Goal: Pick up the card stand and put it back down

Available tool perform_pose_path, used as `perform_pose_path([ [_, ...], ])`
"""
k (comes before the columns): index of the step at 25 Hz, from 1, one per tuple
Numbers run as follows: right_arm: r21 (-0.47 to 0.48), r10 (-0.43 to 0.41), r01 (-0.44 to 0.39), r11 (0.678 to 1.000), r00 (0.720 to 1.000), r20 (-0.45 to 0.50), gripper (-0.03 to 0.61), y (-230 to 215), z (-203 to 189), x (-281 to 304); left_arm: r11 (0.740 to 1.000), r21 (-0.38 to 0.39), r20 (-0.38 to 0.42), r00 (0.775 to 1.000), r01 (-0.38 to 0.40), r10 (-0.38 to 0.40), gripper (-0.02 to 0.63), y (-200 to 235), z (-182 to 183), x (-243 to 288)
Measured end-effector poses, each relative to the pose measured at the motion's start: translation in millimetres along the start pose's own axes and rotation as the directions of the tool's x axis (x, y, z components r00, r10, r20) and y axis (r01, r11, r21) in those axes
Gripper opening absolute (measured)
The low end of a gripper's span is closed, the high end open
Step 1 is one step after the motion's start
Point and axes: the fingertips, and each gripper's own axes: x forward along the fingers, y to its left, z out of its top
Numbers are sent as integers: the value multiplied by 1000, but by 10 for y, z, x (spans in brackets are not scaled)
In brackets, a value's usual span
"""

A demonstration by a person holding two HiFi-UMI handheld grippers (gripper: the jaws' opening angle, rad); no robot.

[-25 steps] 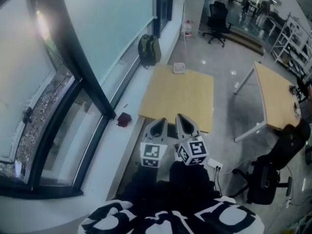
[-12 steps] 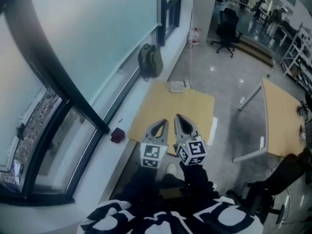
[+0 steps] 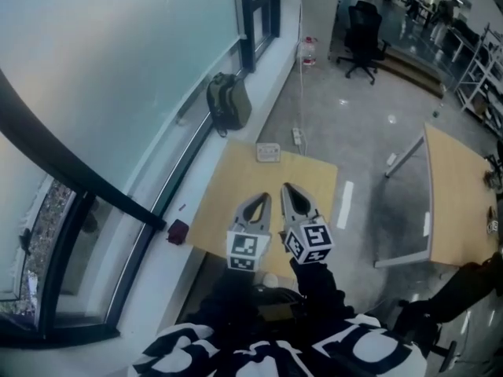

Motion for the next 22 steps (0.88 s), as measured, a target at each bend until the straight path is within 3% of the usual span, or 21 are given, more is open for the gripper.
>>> perform_pose_path([
  [11,51,9,-5,999,997,-82,21,-320,-389,497,998,-33,-58,997,-48,46,11,443,-316,529],
  [18,52,-40,47,998,990,-132,21,-588,-625,814,996,-61,-83,994,66,-71,11,631,-576,940],
  [22,70,-52,65,995,983,-175,21,-684,-815,986,994,-69,-119,989,81,-88,11,844,-777,1087],
])
